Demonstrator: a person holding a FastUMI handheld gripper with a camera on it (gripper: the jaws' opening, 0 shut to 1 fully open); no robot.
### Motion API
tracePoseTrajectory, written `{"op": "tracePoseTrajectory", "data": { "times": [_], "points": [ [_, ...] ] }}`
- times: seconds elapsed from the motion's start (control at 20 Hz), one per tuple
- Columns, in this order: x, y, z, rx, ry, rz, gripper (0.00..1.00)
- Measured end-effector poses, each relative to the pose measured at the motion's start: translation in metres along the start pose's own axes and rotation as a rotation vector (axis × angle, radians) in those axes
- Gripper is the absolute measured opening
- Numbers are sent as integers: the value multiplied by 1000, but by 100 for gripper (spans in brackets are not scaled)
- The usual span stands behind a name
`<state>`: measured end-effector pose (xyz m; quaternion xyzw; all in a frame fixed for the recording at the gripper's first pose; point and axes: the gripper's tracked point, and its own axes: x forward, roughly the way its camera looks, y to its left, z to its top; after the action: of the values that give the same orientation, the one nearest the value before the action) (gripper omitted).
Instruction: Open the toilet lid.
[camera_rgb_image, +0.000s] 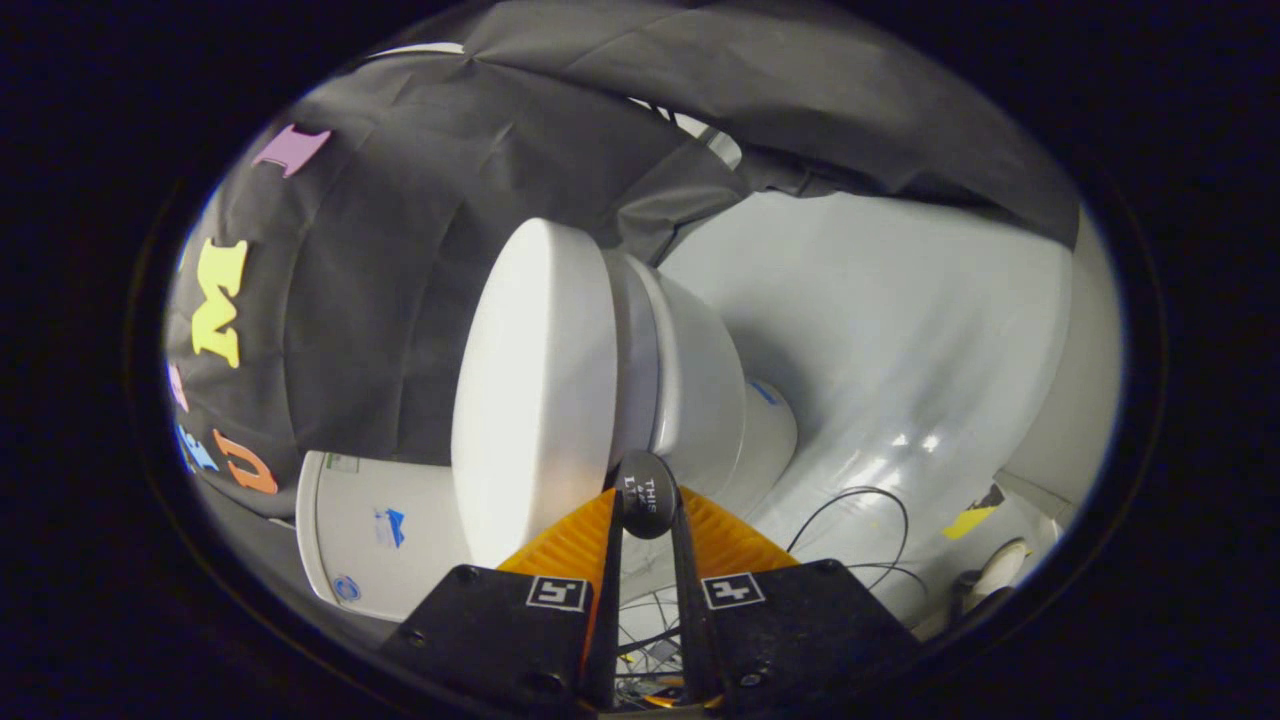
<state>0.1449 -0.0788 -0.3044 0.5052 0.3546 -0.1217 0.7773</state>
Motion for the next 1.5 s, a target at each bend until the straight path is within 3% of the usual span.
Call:
{"op": "tracePoseTrajectory", "data": {
  "times": [0.25, 0.4, 0.65, 1.3, 1.5],
  "points": [
    [0, 5, 12, 144, -52, 53, 21],
    [-4, 3, 16, 197, -53, 37, 14],
    [-9, 13, 10, 73, -21, -21, 9],
    [-57, 87, 11, -33, -61, 45, 6],
    [-73, 116, 2, -166, -78, 35, 6]
  ]
}}
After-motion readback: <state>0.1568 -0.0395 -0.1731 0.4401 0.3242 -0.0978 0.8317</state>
